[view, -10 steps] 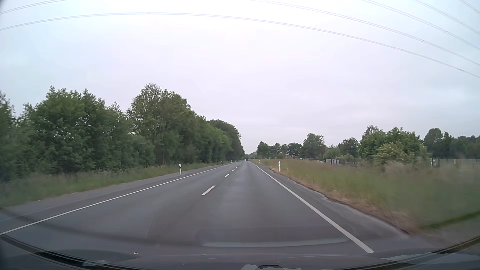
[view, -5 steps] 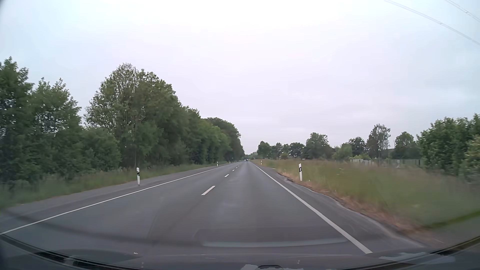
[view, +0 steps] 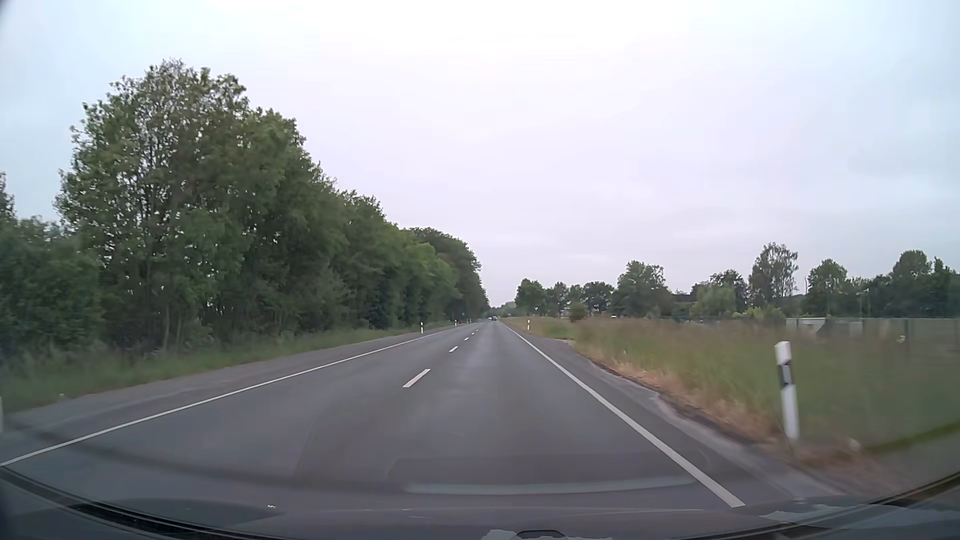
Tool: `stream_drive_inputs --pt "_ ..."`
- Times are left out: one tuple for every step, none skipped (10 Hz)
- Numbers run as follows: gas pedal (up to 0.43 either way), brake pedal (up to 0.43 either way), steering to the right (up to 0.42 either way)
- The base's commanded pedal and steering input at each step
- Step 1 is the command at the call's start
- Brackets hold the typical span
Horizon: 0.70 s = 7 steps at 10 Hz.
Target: Follow the waypoints while adhering to traffic rules and regulations
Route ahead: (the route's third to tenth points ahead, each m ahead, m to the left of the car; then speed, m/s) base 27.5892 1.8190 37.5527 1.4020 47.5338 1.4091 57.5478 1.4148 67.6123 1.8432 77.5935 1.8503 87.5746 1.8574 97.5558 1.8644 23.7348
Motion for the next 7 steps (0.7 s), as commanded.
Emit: stream_drive_inputs --pt "0.22 0.0 0.0" --pt "0.22 0.0 -0.001" --pt "0.22 0.0 0.0" --pt "0.22 0.0 -0.001" --pt "0.22 0.0 0.0" --pt "0.22 0.0 0.0" --pt "0.22 0.0 0.0"
